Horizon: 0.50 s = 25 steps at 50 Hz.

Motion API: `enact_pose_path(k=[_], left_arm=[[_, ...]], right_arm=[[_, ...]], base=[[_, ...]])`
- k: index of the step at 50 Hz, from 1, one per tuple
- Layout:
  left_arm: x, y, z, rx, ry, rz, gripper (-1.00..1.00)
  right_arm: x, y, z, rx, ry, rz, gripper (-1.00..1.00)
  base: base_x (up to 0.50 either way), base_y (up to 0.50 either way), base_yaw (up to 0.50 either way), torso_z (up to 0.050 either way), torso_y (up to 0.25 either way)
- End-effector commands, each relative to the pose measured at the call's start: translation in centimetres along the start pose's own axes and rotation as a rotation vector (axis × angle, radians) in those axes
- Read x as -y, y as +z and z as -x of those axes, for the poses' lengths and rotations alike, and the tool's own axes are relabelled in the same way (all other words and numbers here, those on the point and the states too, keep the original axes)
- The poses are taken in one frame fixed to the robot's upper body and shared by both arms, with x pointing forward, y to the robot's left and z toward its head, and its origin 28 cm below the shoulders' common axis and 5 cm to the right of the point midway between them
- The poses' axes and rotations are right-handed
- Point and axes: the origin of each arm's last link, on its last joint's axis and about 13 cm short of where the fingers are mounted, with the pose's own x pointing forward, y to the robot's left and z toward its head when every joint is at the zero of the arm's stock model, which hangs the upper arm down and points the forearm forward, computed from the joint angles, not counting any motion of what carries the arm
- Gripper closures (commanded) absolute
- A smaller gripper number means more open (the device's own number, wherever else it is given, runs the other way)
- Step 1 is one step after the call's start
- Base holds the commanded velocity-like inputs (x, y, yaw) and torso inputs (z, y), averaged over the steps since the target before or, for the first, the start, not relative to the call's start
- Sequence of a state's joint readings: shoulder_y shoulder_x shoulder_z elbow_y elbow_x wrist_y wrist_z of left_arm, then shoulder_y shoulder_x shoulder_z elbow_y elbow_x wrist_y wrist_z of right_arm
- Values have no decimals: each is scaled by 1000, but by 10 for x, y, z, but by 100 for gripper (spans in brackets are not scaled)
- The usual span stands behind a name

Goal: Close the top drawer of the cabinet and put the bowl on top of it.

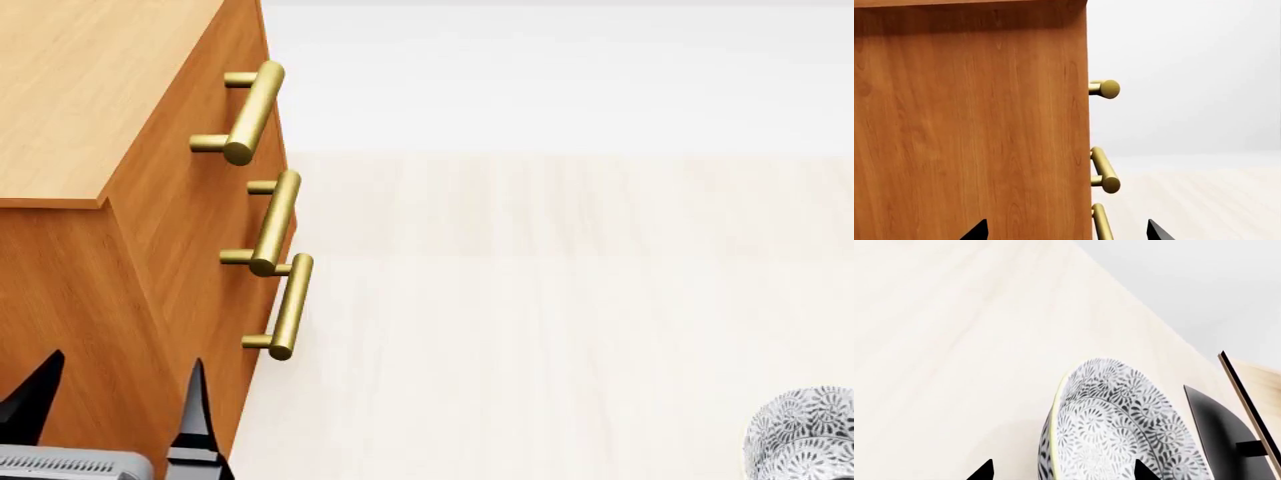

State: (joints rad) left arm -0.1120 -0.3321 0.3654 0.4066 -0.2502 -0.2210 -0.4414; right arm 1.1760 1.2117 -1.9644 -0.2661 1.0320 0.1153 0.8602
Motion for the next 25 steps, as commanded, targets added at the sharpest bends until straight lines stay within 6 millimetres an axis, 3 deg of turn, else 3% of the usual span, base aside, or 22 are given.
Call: enact_pose_path(k=[1,25], left_arm=[[0,0,0,-1,-2,0,-100],[1,-1,-1,-2,-3,1,-100]], right_arm=[[0,-1,-1,-1,-1,-6,-100],[-1,-6,-4,-8,-4,-17,-100]], base=[[0,0,0,0,0],[0,0,0,0,0]])
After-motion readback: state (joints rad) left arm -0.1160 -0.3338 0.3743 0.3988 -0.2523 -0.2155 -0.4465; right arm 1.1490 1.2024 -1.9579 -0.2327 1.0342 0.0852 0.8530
